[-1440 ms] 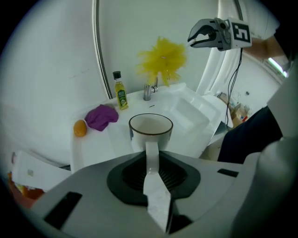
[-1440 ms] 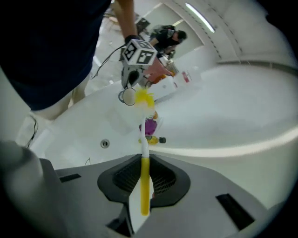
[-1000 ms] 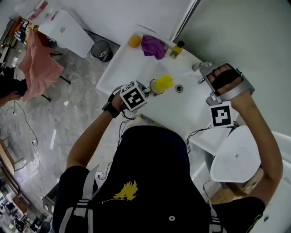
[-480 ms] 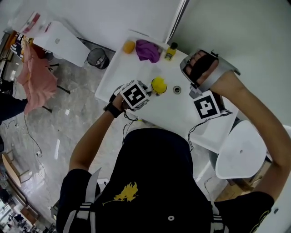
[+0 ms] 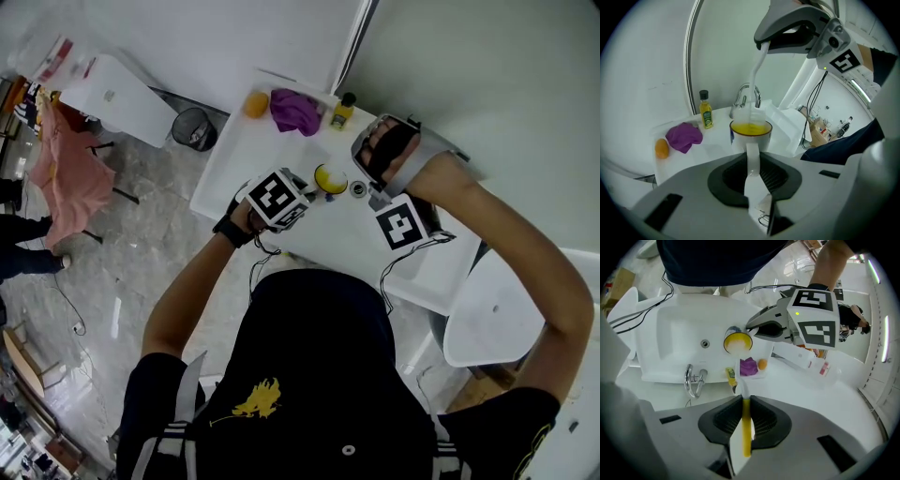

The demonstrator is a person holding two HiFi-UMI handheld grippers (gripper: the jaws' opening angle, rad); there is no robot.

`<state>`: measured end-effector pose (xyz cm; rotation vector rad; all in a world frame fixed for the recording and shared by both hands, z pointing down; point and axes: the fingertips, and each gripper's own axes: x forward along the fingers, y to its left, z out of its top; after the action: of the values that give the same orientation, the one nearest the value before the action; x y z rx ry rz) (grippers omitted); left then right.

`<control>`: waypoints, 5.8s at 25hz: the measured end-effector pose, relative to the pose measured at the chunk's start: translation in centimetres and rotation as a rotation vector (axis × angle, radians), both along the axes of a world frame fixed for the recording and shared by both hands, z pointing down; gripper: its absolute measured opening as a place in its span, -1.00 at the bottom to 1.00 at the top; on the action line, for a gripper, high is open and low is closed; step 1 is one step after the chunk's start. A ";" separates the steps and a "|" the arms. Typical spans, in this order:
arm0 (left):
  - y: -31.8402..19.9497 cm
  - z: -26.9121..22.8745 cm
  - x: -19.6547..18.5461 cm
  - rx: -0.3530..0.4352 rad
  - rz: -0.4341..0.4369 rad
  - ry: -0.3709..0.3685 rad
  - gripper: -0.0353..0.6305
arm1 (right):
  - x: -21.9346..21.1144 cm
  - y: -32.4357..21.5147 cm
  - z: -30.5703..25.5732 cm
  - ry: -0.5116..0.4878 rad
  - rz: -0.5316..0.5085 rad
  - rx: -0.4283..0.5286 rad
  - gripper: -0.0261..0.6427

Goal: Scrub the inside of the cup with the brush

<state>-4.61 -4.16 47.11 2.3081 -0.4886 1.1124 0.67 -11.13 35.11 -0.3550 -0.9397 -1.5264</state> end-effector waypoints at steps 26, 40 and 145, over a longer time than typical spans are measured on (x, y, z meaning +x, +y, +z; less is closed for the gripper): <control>-2.1 -1.7 0.0 0.231 0.030 -0.060 -0.68 | 3.5 -1.6 -1.5 0.037 0.187 -0.030 -0.70; -2.7 -0.8 -0.5 0.223 0.014 -0.067 -0.68 | 1.8 2.4 -3.6 -0.049 0.143 -0.018 -0.70; -4.2 20.1 5.2 0.118 -0.350 0.253 -0.67 | 16.5 8.6 32.8 -1.639 1.924 -0.969 -0.70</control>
<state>0.56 -8.33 67.23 2.3027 -0.8361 0.6315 17.15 -2.48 67.90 1.1355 -2.0926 0.8852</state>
